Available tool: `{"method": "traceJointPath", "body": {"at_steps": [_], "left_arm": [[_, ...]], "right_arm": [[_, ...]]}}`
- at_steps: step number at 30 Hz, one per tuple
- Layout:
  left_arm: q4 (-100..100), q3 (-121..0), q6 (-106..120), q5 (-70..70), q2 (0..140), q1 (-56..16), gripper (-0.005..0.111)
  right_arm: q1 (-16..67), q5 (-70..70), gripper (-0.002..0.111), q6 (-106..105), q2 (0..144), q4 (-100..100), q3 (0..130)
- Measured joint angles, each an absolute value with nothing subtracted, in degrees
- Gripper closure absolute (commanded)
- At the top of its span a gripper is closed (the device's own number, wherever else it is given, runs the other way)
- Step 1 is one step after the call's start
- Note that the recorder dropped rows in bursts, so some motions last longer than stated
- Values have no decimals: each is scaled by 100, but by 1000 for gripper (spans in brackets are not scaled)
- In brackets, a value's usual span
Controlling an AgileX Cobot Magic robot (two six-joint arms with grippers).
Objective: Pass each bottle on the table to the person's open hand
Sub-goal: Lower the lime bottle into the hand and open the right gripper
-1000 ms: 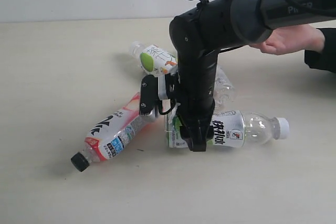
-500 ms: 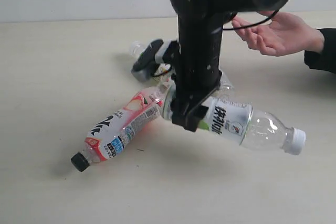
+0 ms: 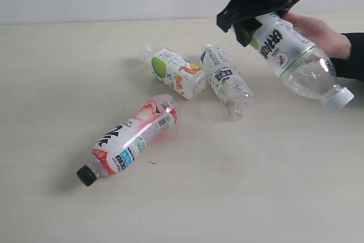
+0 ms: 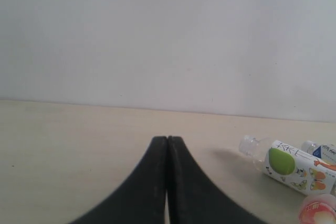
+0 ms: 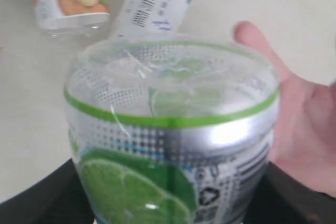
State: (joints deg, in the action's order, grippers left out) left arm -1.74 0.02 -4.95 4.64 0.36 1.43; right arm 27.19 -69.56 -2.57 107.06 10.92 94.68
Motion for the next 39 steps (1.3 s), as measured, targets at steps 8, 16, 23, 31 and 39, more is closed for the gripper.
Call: {"method": "traceJointPath", "body": {"at_steps": [8,16,23,31,39], "left_arm": [[-174,2,-495,464,36,143,107],[-174,2,-495,464,36,143,107],[-174,2,-495,464,36,143,107],[-174,2,-495,464,36,143,107],[-174,2,-495,464,36,143,107]], "right_arm": [[1996,-7001,108,395,10706,1139,9805],[1750,-7005,108,578,10970,1190,9966],[1738,-7015,108,578,11463,1238,9997],[1738,-7015,108,823,11605,1481,9997],[1738,-7015,108,834,11699,1481,9997]]}}
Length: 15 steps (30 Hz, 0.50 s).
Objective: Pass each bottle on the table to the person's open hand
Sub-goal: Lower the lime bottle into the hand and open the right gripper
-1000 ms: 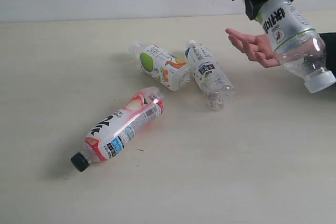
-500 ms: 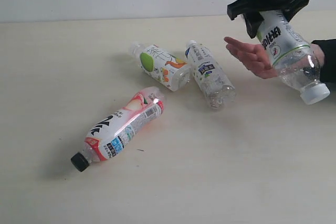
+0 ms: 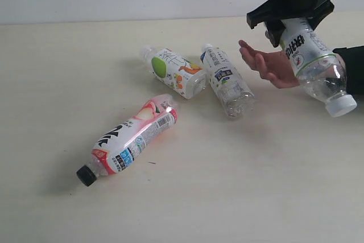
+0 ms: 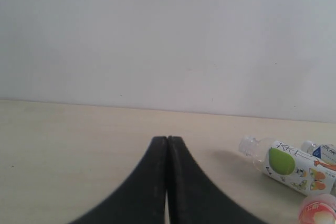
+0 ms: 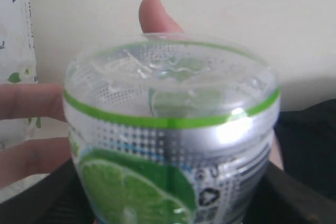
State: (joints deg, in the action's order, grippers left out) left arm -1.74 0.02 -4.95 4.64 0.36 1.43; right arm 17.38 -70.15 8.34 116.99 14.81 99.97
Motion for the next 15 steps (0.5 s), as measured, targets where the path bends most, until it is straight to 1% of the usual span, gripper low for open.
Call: {"method": "traceJointPath", "body": {"at_steps": [3,6,9,14,15], "left_arm": [[-174,2,-495,464,36,143,107],[-174,2,-495,464,36,143,107],[-174,2,-495,464,36,143,107],[-174,2,-495,464,36,143,107],[-174,2,-495,464,36,143,107]], "right_arm": [[1738,-7015,107,845,11699,1481,9997],[1738,-7015,99,845,11699,1481,9997],[1738,-7015,87,855,11699,1376,9997],[1738,-7015,59,855,11699,1280,9997],[1738,-7015,55,855,11699,1280,9997]]}}
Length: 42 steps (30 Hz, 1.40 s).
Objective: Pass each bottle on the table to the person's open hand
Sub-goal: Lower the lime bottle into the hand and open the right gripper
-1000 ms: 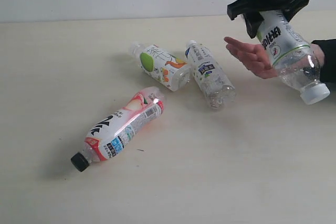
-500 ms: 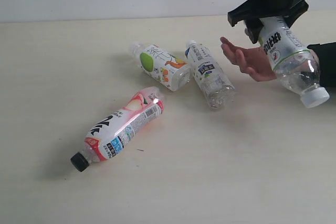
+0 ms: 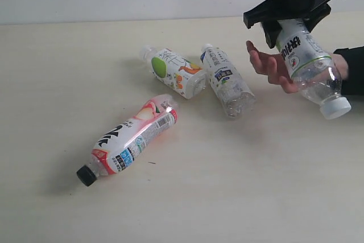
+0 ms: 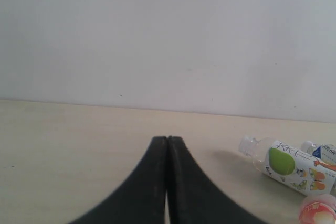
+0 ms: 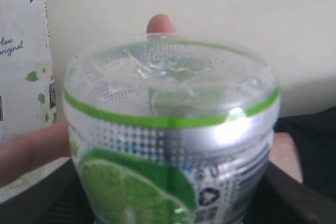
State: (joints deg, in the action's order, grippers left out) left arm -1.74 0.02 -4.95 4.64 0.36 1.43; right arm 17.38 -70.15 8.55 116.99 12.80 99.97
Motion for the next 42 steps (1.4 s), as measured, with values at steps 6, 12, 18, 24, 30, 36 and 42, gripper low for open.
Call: {"method": "traceJointPath", "body": {"at_steps": [6,12,18,24,30,36,42], "left_arm": [[-174,2,-495,464,36,143,107],[-174,2,-495,464,36,143,107],[-174,2,-495,464,36,143,107],[-174,2,-495,464,36,143,107],[-174,2,-495,464,36,143,107],[-174,2,-495,464,36,143,107],[-174,2,-495,464,36,143,107]], "right_arm": [[1738,-7015,29,844,11699,1267,9997],[1738,-7015,18,836,11699,1267,9997],[1738,-7015,14,836,11699,1267,9997],[1738,-6978,14,836,11699,1267,9997],[1738,-6790,14,836,11699,1267,9997],[1738,-6578,14,836,11699,1267,9997],[1738,-6209,14,810,11562,1267,9997]]}}
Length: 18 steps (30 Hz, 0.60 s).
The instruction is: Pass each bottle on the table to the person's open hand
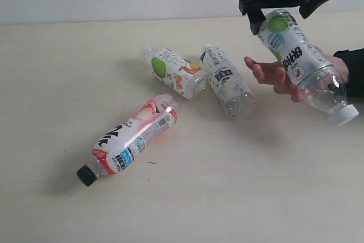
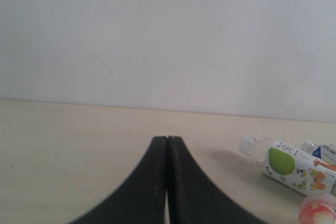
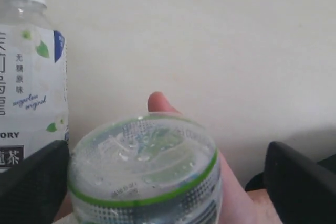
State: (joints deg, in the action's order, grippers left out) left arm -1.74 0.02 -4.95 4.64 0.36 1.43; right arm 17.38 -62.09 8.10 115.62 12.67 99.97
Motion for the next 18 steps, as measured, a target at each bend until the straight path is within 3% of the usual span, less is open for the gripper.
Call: {"method": "traceJointPath", "body": {"at_steps": [5,8,10,18], "left_arm": [[-174,2,-495,464,36,143,107],[-174,2,-495,464,36,143,107],[-174,2,-495,464,36,143,107],[-174,2,-495,464,36,143,107]], "right_arm": [[1738,-5944,16,733,11213,1278,9997],[1738,-5891,24,693,10895,1278,9997],[1738,-5867,34,644,10653,1278,9997],[1738,-5321,97,619,9401,1500,9259]]}}
